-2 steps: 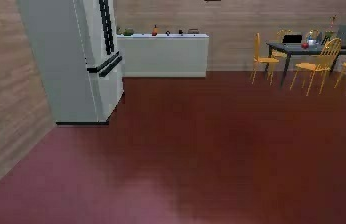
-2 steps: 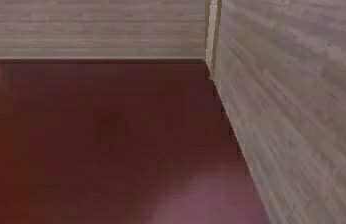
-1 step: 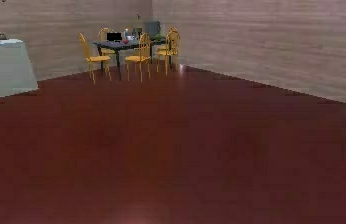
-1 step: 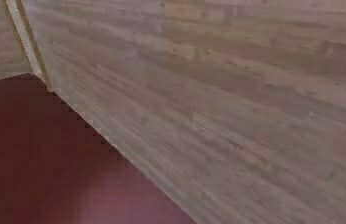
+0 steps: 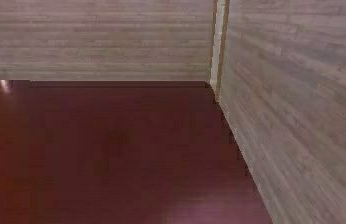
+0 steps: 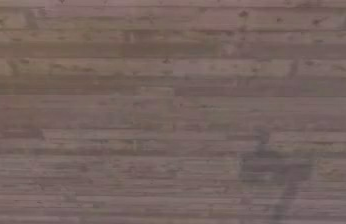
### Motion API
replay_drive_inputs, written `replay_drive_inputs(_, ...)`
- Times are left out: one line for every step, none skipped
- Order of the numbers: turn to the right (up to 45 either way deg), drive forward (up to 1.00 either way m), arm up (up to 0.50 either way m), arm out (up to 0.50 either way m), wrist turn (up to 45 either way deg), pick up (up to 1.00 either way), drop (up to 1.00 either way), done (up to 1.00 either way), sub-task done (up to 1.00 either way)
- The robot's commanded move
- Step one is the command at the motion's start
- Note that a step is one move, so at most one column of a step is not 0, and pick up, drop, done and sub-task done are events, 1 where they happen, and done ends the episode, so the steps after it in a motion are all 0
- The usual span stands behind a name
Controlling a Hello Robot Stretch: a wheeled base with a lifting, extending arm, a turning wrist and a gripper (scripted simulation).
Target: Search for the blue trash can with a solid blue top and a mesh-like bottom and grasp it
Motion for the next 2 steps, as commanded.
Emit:
replay_drive_inputs(6.0,0.00,0.00,0.00,0.0,0.00,0.00,0.00,0.00)
replay_drive_inputs(0.0,1.00,0.00,0.00,0.0,0.00,0.00,0.00,0.00)
